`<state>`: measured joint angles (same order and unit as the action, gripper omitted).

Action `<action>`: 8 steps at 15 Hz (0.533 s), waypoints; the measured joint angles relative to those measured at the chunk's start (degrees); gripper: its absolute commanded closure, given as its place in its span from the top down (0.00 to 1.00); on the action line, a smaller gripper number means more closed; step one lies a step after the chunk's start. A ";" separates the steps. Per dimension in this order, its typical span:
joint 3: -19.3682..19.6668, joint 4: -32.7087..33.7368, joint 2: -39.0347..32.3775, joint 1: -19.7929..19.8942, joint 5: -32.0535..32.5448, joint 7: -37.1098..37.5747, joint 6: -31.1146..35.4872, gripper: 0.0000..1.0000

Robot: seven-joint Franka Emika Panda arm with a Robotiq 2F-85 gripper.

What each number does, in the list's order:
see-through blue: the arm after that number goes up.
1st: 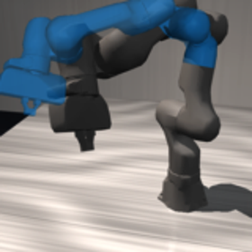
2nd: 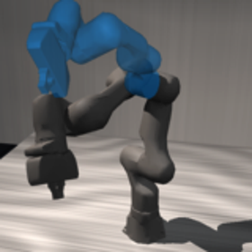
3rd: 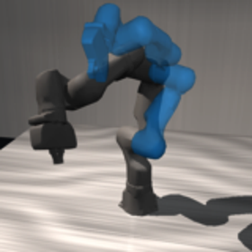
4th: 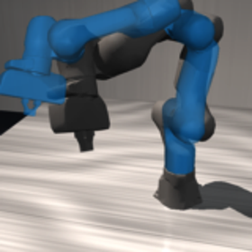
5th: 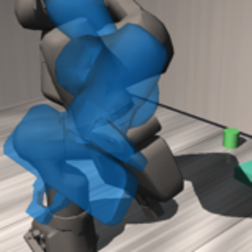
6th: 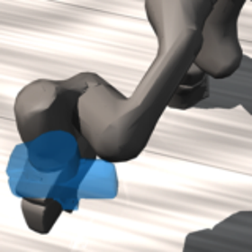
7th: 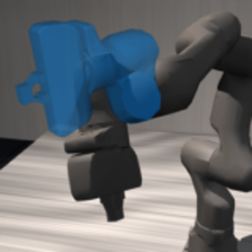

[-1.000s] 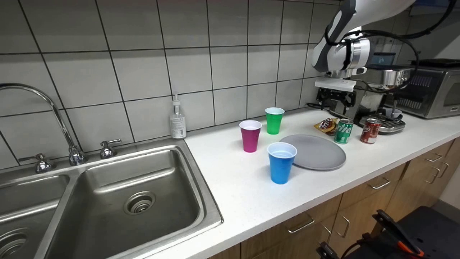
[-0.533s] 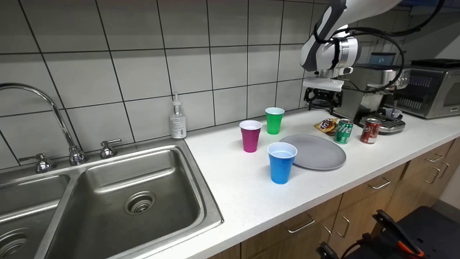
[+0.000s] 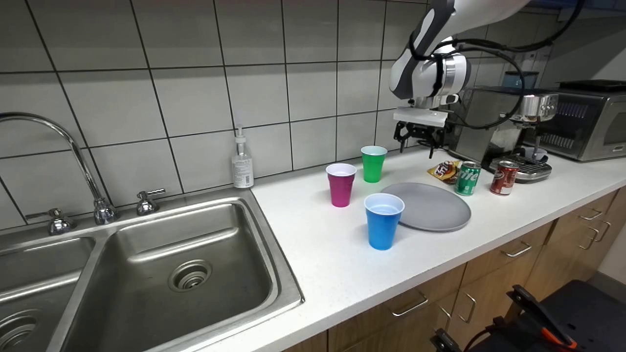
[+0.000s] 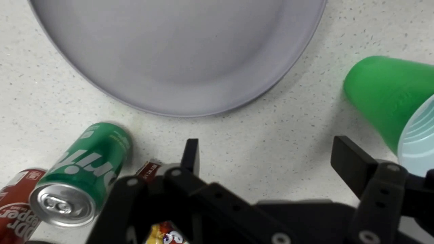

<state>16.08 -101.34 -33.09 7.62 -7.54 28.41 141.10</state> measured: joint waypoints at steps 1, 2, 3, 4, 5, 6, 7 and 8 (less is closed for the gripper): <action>-0.37 0.12 -0.05 -0.17 -0.03 0.07 0.06 1.00; -0.76 0.35 -0.17 -0.30 -0.06 0.22 0.06 1.00; -1.16 0.64 -0.32 -0.40 -0.11 0.35 0.06 1.00; -1.49 1.02 -0.53 -0.50 -0.14 0.46 0.06 1.00; -1.81 1.47 -0.81 -0.58 -0.17 0.55 0.06 1.00; -2.09 1.99 -1.15 -0.63 -0.22 0.63 0.06 1.00; -2.25 2.70 -1.61 -0.77 -0.29 0.71 0.06 1.00; -2.38 3.35 -2.08 -0.89 -0.32 0.78 0.06 1.00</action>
<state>13.70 -97.99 -35.17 6.73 -7.86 29.19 141.16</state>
